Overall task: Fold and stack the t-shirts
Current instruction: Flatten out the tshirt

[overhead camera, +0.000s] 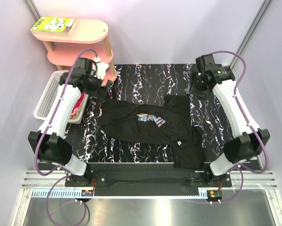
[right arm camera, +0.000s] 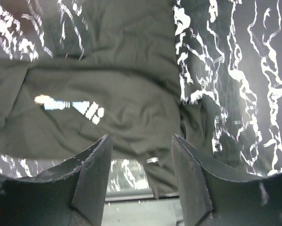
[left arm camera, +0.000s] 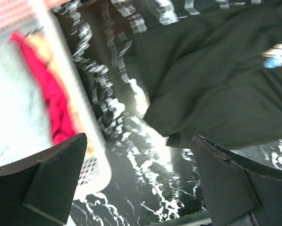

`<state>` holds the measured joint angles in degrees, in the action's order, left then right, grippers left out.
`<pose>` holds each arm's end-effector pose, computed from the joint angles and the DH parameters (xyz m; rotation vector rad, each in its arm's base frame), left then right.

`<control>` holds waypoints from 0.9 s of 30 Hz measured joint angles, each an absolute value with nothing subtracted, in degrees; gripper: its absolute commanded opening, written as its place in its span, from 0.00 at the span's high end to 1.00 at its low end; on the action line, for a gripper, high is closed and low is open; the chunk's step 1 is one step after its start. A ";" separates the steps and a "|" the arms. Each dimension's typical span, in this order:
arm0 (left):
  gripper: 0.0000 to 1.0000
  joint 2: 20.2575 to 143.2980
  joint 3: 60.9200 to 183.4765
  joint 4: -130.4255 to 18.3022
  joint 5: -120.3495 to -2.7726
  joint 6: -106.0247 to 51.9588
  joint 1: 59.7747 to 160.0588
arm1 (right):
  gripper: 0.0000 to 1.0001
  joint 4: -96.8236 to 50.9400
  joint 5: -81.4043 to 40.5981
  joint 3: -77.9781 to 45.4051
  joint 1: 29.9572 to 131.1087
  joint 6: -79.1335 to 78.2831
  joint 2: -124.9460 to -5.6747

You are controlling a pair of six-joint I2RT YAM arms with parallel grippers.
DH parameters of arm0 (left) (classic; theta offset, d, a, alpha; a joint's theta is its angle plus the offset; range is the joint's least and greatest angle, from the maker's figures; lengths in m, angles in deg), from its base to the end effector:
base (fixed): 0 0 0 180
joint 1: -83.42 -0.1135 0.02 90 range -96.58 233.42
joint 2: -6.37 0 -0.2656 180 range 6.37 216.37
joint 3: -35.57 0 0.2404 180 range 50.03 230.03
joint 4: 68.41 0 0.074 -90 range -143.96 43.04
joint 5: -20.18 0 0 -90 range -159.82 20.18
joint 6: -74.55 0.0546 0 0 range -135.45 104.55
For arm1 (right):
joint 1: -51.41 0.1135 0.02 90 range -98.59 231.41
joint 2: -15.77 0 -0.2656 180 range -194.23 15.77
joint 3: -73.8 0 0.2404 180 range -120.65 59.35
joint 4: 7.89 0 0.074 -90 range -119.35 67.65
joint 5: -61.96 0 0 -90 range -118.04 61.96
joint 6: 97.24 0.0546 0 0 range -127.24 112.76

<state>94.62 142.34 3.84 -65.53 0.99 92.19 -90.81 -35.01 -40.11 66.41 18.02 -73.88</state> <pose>0.3115 -0.0522 0.3518 0.5766 2.4379 -0.0387 0.2956 0.0723 0.3684 0.2752 2.5713 0.1018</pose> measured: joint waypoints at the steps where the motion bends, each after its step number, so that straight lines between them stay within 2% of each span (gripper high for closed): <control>1: 0.01 94.33 141.97 3.58 -65.55 0.99 93.85 | 0.41 -89.96 -34.94 -40.42 65.86 17.88 -75.38; 7: 0.01 94.42 136.88 2.05 -65.22 0.40 101.68 | 0.43 -85.57 -32.80 -40.37 60.47 17.97 -85.90; 16: 0.01 102.75 136.55 -0.14 -65.20 -0.45 92.54 | 0.47 -83.19 -27.12 -46.56 56.20 18.08 -101.50; 27: 0.01 104.50 130.82 -1.77 -64.00 -0.45 93.29 | 0.48 -81.96 -23.01 -56.26 55.42 18.54 -112.76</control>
<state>104.50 130.82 -1.77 -64.00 -0.45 93.29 -81.96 -23.01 -56.26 55.42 18.54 -112.76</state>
